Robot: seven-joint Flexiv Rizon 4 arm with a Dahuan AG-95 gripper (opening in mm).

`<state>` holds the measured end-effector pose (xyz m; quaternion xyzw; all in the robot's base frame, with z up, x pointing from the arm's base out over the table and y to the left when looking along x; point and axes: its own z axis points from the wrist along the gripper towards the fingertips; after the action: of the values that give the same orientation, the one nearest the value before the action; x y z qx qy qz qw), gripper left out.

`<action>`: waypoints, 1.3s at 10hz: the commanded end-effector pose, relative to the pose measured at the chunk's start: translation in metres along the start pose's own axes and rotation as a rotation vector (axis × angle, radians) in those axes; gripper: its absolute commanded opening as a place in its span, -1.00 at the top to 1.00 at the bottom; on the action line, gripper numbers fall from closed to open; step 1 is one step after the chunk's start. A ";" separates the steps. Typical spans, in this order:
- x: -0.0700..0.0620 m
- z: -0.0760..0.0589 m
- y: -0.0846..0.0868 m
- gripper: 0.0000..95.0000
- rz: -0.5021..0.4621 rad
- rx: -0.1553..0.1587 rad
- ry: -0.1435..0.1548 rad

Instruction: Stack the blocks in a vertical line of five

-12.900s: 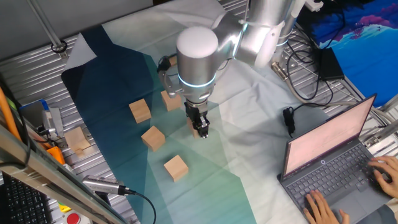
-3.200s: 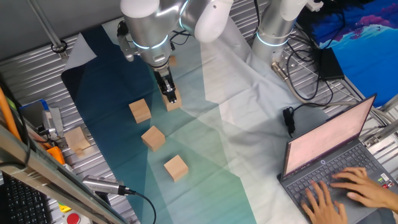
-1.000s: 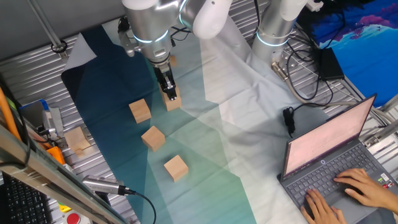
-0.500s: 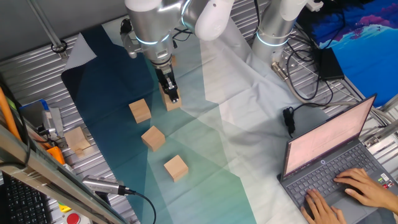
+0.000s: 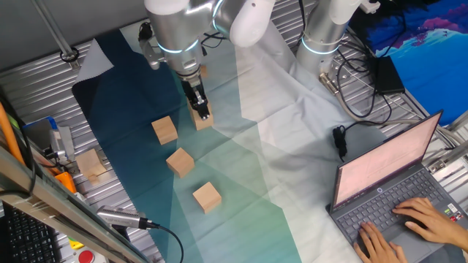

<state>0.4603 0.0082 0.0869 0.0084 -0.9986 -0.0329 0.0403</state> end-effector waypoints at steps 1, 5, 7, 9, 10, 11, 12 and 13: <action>-0.003 -0.005 0.000 -0.60 -0.012 0.003 0.003; -0.030 -0.019 0.004 -0.60 -0.028 0.005 0.028; -0.045 -0.022 0.007 -0.60 -0.031 0.009 0.037; -0.061 -0.016 0.010 -0.60 -0.035 0.008 0.034; -0.068 -0.010 0.012 -0.60 -0.037 0.010 0.031; -0.073 -0.006 0.013 -0.60 -0.038 0.011 0.028; -0.076 -0.005 0.015 -0.60 -0.038 0.016 0.026; -0.078 -0.005 0.017 -0.60 -0.050 0.024 0.024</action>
<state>0.5409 0.0274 0.0853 0.0334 -0.9979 -0.0206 0.0522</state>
